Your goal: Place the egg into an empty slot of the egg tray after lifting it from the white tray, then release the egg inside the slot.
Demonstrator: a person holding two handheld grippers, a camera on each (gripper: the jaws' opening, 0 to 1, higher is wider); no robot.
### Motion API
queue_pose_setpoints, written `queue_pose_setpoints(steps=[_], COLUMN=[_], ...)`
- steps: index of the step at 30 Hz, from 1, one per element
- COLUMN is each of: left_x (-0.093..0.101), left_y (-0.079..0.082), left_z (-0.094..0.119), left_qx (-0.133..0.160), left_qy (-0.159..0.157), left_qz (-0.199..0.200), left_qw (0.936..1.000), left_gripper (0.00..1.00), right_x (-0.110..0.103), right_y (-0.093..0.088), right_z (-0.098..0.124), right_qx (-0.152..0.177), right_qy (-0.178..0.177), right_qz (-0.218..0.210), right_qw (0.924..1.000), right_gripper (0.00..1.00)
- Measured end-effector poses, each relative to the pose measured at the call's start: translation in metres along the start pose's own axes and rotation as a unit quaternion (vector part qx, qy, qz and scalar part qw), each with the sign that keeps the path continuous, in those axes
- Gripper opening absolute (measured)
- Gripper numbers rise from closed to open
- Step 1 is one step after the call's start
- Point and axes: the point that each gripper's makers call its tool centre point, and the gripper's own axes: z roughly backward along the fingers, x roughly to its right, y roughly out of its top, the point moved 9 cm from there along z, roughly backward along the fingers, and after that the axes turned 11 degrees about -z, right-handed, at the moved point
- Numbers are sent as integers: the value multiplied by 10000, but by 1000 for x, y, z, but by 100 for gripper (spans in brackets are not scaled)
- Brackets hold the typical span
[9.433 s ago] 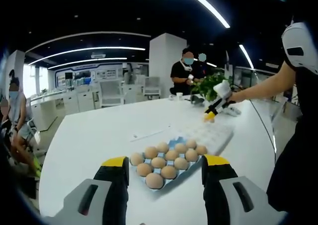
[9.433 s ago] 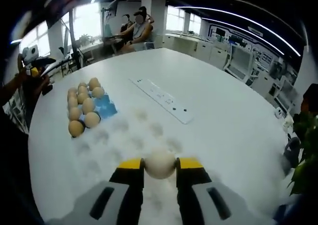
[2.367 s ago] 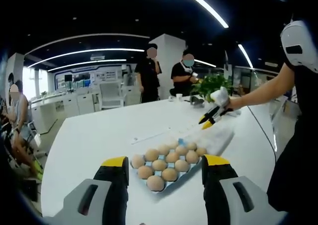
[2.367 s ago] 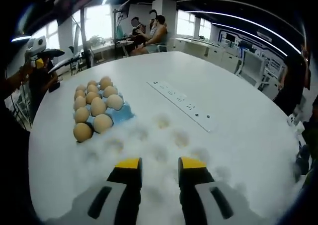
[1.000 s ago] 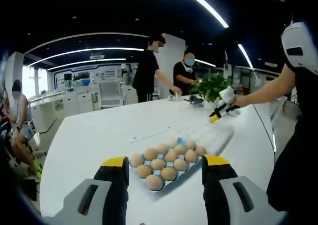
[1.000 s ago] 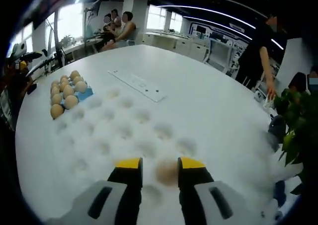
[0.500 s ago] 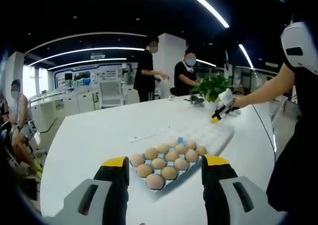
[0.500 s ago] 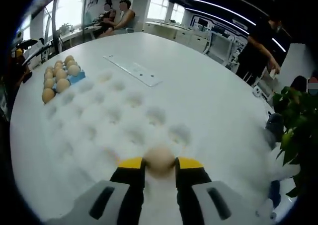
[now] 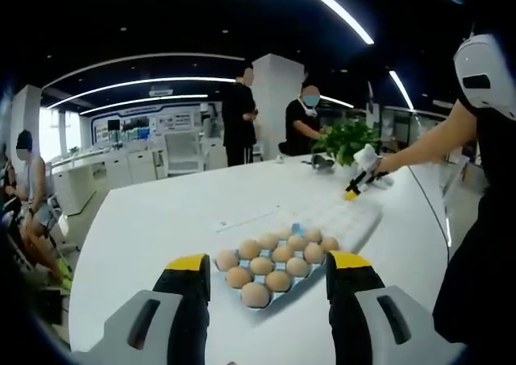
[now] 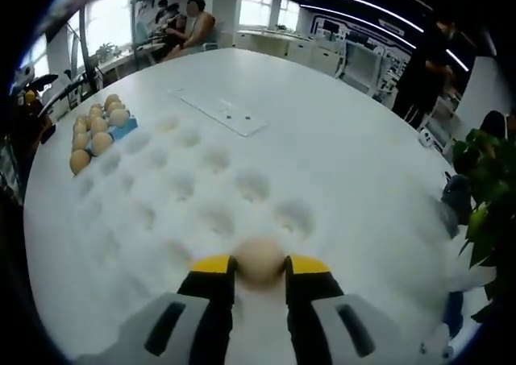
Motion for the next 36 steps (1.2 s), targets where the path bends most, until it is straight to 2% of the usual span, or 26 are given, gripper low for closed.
queue_pose_setpoints(steps=[2,4,8,15,21,29,36], left_x=[1,1,0,1,1,0,1], left_y=[0,0,0,-3,-1,-3,-3], left_z=[0,0,1,-1,0,3,3], left_qx=[-9,-6,11,13,43,32,27], left_qy=[-12,-18,7,-36,-52,-6,-7], left_qz=[-11,-16,0,8,2,21,17], left_qw=[10000,10000,10000,10000,10000,10000,10000], left_gripper=[58,58,58,58,58,58,58], right_x=[-1,-2,-5,-21,-39,-49,-71], right_y=[2,5,13,33,47,56,69], right_z=[2,6,17,29,22,14,2], right_qx=[-6,-27,104,294,384,400,439], right_qy=[-29,-25,60,218,410,548,767], right_qz=[-17,377,227,536,777,862,1145], right_qw=[10000,9993,9997,9979,9954,9940,9895], right_gripper=[24,24,24,24,24,24,24])
